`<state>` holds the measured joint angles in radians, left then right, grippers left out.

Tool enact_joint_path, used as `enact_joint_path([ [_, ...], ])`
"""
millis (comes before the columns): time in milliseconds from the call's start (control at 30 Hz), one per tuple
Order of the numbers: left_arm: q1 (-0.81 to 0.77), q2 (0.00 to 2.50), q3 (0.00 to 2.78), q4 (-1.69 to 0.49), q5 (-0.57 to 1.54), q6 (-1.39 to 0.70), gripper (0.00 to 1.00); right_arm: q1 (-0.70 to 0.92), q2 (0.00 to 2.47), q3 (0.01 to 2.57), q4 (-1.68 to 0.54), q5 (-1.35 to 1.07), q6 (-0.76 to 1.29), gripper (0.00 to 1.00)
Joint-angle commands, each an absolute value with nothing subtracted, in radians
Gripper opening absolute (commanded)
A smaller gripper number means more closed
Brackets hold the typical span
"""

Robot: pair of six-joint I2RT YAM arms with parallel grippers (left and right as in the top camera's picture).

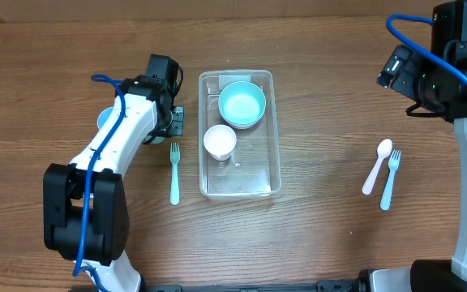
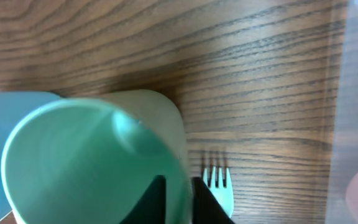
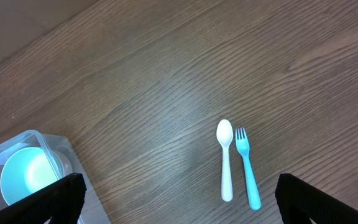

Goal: Pack container
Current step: 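Move the left gripper back and grasp a teal cup, then lower the teal cup into the pink cup in the container, release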

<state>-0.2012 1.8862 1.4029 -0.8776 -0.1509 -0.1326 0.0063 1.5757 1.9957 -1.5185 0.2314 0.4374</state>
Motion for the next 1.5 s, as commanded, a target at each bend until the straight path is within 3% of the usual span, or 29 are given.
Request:
enact_joint_path([
  [0,-0.202,1.890,1.494,-0.912,-0.165,-0.126,0.04,0.004,1.567,2.002,-1.513,0.231,0.439,1.00],
  [267,-0.228,1.888,1.896,-1.176,-0.156,-0.127,0.04,0.004,1.567,2.002,-1.513,0.231,0.439,1.00],
  [433,-0.385,1.888,2.109,-1.374,-0.130,-0.135,0.04,0.004,1.567,2.002,-1.513,0.231,0.439,1.00],
  [567,-0.521,1.889,2.097,-1.418,-0.131,-0.202,0.04,0.004,1.567,2.002,-1.513,0.231,0.439,1.00],
  [767,-0.599,1.890,2.059,-1.468,-0.102,-0.301,0.04,0.004,1.567,2.002,-1.513,0.231,0.439,1.00],
  [1033,-0.629,1.890,1.828,-1.312,-0.099,-0.319,0.04,0.004,1.567,2.002,-1.513,0.231,0.439,1.00],
  [1467,-0.629,1.891,1.802,-1.281,-0.084,-0.319,0.04,0.004,1.567,2.002,-1.513,0.231,0.439,1.00],
])
